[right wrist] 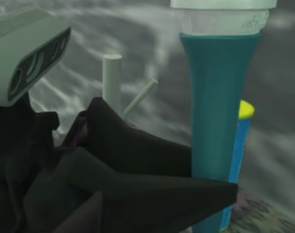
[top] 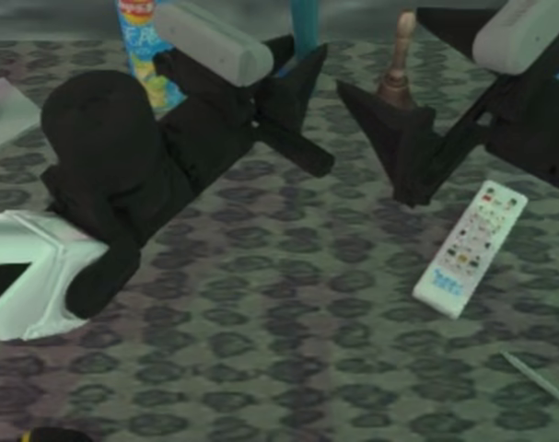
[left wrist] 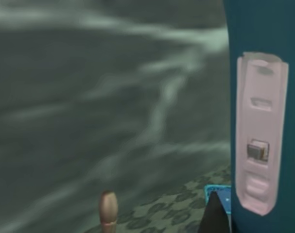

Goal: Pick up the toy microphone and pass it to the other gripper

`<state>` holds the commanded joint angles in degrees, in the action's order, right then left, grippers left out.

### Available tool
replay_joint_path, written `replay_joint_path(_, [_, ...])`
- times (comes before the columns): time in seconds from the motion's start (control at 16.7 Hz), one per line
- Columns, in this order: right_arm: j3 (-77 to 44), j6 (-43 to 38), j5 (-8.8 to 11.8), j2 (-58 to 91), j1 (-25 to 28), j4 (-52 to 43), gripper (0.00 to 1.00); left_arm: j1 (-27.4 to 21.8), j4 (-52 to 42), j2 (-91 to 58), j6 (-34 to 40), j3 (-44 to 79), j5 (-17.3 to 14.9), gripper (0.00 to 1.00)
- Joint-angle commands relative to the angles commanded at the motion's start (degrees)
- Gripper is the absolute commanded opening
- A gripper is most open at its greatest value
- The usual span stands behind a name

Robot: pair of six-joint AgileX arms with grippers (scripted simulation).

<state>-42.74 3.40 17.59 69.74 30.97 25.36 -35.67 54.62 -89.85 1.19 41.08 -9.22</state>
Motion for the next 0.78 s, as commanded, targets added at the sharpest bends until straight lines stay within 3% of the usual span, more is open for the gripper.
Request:
replay_joint_path(0.3, [-1.9,-0.05,-0.59,2.11,0.47,0.48,1.0,0.0,0.0,0.0,0.0,0.0,0.0,0.0])
replay_joint_path(0.78, [-17.07,-0.2,-5.0,21.56,4.65,4.32,1.0,0.0,0.0,0.0,0.0,0.0,0.0,0.0])
